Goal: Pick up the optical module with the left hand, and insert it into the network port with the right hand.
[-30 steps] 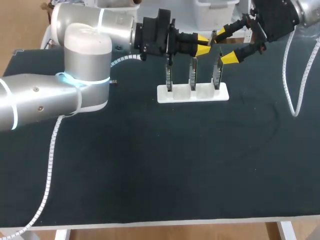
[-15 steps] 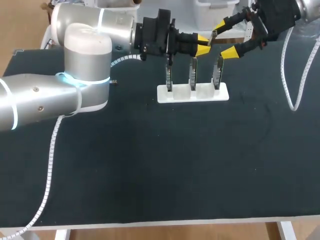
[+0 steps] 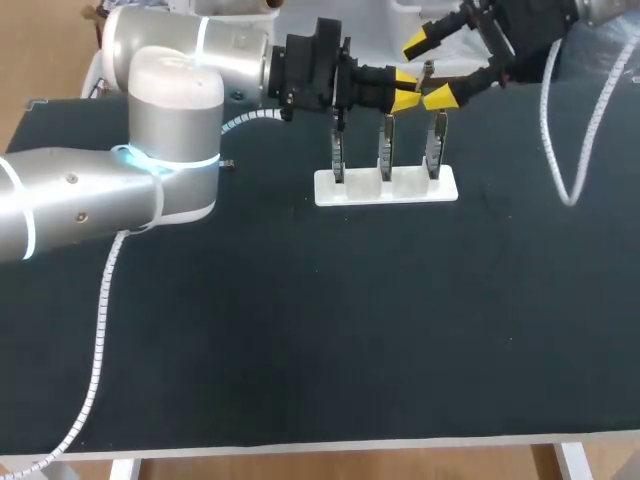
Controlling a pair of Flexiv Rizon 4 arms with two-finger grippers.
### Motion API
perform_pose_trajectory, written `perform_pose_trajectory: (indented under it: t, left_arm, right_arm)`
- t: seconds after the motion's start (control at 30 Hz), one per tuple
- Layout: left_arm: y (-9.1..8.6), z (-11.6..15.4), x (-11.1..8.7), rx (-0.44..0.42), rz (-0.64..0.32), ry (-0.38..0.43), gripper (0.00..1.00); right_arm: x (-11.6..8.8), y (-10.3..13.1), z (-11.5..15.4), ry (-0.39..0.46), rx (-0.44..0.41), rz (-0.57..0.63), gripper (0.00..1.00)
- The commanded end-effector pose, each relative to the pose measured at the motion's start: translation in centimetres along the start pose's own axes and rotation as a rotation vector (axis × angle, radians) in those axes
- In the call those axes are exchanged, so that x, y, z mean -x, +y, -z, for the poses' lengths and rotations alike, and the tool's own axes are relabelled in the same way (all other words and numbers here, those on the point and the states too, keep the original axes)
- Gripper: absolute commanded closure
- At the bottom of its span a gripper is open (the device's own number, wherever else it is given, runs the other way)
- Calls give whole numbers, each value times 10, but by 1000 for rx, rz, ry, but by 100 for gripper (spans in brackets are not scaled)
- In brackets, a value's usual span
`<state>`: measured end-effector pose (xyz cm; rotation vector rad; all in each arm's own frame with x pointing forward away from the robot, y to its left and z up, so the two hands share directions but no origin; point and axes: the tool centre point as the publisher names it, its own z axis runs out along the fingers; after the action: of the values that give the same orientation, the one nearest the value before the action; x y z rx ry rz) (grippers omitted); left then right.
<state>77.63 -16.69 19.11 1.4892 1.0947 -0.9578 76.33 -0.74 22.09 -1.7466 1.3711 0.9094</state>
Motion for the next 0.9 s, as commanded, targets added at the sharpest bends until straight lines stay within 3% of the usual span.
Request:
perform_pose_trajectory:
  t: [0.03, 0.63, 0.9]
  left_arm:
    - [2, -1, 0, -5, 0, 1, 100]
    - [2, -1, 0, -5, 0, 1, 100]
    - [2, -1, 0, -5, 0, 1, 100]
  right_arm:
    - [0, -12, -3, 14, 23, -13, 0]
    - [-1, -13, -4, 11, 25, -16, 0]
    - [-4, -2, 7, 16, 1, -25, 0]
